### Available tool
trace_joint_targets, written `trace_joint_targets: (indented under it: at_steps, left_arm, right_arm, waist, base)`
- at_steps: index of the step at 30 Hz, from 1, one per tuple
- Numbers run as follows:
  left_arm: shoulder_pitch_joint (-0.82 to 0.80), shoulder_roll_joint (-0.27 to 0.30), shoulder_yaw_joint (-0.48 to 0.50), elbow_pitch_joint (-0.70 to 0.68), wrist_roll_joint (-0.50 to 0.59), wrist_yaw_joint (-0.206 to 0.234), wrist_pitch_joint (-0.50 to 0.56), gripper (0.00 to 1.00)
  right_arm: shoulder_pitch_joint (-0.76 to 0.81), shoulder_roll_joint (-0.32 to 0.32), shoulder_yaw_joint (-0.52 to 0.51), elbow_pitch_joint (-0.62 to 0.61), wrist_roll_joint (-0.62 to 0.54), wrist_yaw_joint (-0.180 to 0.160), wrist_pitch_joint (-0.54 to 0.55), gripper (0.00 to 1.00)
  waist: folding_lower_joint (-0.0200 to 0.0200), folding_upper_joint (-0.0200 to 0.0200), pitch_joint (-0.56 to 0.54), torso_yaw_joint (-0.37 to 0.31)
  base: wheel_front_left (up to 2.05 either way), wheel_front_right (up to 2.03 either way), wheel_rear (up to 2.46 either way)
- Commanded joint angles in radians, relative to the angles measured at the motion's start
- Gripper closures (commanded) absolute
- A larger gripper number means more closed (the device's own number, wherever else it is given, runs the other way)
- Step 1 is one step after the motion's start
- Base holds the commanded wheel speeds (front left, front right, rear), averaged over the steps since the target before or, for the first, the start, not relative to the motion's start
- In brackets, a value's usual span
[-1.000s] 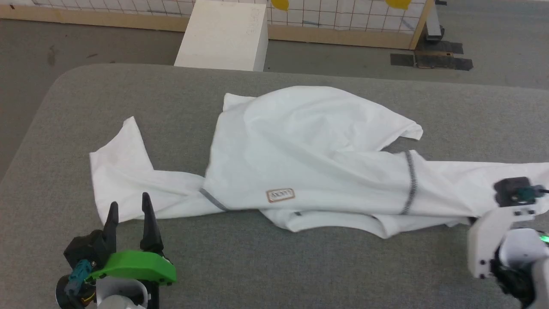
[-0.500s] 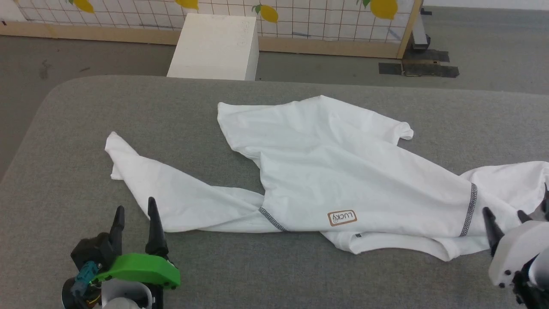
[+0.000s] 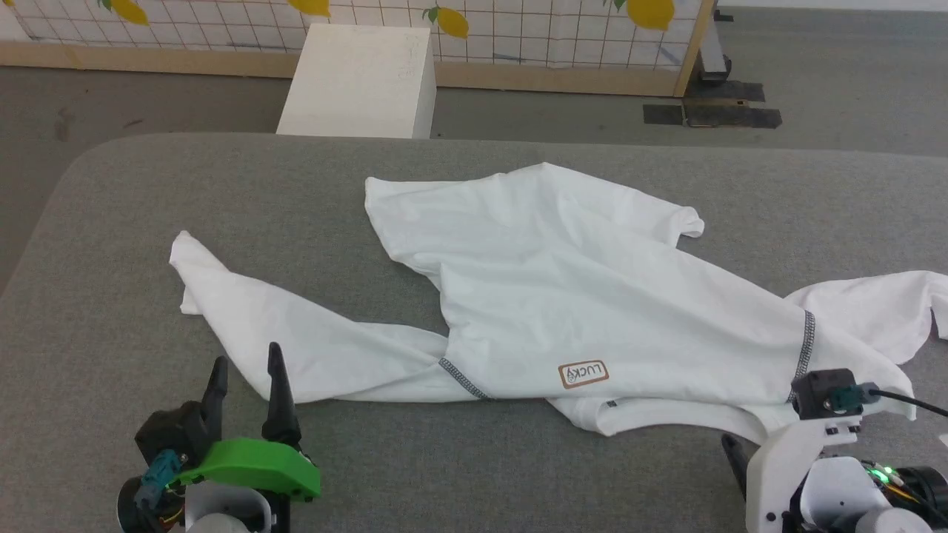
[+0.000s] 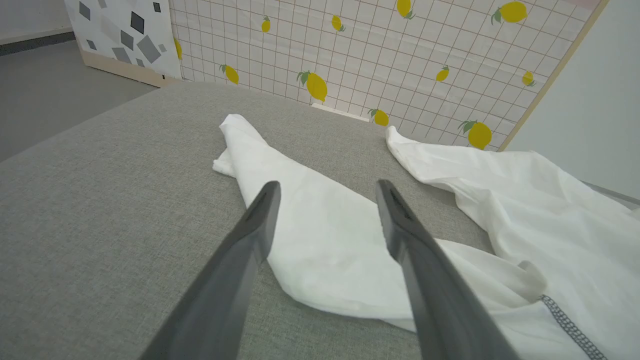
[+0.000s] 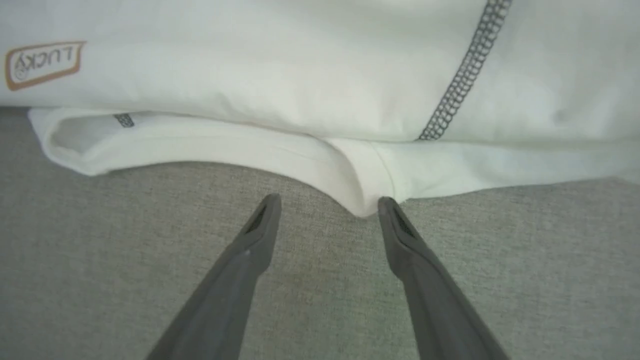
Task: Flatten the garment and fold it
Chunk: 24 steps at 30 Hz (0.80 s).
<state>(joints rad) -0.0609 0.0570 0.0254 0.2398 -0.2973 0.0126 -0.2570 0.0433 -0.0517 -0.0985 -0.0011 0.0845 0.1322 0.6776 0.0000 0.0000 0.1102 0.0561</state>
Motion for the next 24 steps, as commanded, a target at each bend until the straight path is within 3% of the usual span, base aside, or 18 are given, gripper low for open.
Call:
trace_joint_targets:
  at_steps: [1,9,10,11,12,13,18,24]
  left_arm:
    - [-0.009,0.002,-0.001,0.002,-0.005,-0.004,-0.004,0.0]
    - [-0.009,0.001,-0.01,0.008,-0.015,-0.001,-0.004,0.0]
    - [-0.009,0.001,-0.009,0.008,-0.017,-0.001,-0.004,0.0]
    - [-0.009,0.001,-0.009,0.009,-0.018,0.0,-0.004,0.0]
    - [-0.009,0.001,-0.01,0.01,-0.018,0.0,-0.004,0.0]
    - [-0.01,0.001,-0.011,0.011,-0.019,0.0,-0.004,0.0]
    - [-0.011,0.0,-0.01,0.013,-0.023,0.002,-0.005,0.0]
    - [-0.006,0.002,-0.009,0.014,-0.027,0.003,-0.005,0.0]
  right_arm:
    - [-0.034,0.001,0.004,0.021,-0.016,-0.002,-0.014,0.0]
    - [-0.118,0.001,-0.023,0.153,-0.073,-0.002,-0.05,0.0]
    - [-0.122,0.001,-0.024,0.172,-0.07,-0.002,-0.039,0.1]
    - [-0.125,0.001,-0.019,0.184,-0.069,-0.002,-0.031,0.67]
    - [-0.128,0.001,-0.014,0.193,-0.066,-0.002,-0.025,0.89]
    - [-0.13,0.001,-0.007,0.198,-0.06,-0.002,-0.02,1.0]
    - [-0.091,-0.033,0.093,0.154,0.033,-0.002,0.086,1.0]
    - [0.046,-0.224,0.213,-0.011,0.229,-0.002,0.396,1.0]
  waist:
    - [0.0,0.0,0.006,0.004]
    - [0.0,0.0,0.023,0.022]
    - [0.0,0.0,0.025,0.023]
    - [0.0,0.0,0.027,0.024]
    - [0.0,0.0,0.028,0.026]
    - [0.0,0.0,0.029,0.027]
    - [0.0,0.0,0.027,0.026]
    - [0.0,0.0,0.018,0.004]
  base:
    - [0.0,0.0,0.0]
    - [0.0,0.0,0.0]
    - [0.0,0.0,0.0]
    - [0.0,0.0,0.0]
    - [0.0,0.0,0.0]
    - [0.0,0.0,0.0]
    - [0.0,0.0,0.0]
    - [0.0,0.0,0.0]
